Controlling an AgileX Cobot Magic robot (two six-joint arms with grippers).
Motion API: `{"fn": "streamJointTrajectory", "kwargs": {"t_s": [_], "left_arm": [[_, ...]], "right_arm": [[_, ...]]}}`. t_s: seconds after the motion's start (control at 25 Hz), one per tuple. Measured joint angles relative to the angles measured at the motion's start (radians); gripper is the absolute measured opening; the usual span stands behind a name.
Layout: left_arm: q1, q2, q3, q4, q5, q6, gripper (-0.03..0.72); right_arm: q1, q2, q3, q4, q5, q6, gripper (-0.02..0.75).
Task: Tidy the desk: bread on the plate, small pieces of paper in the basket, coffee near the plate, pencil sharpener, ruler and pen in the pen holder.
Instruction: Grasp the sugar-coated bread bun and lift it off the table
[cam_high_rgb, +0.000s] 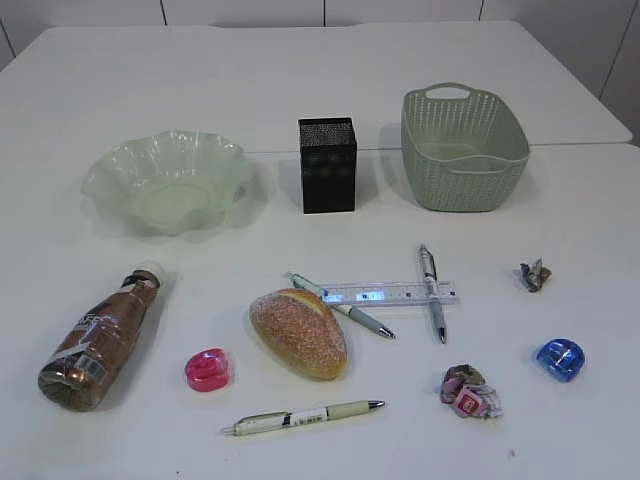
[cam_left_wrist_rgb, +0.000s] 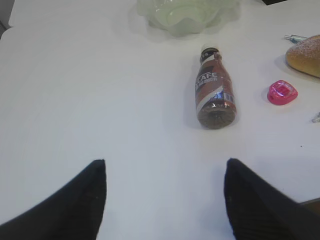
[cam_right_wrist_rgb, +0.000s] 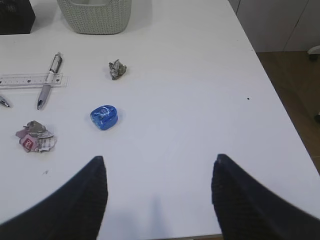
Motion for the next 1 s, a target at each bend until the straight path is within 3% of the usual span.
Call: {"fn": "streamJointTrajectory", "kwargs": {"t_s": [1.0], "left_arm": [[0.0,0.01,0.0,-0.03,0.0,0.0,0.519]], "right_arm": [[0.0,0.0,0.0,0.0,0.0,0.0,0.513]]}}
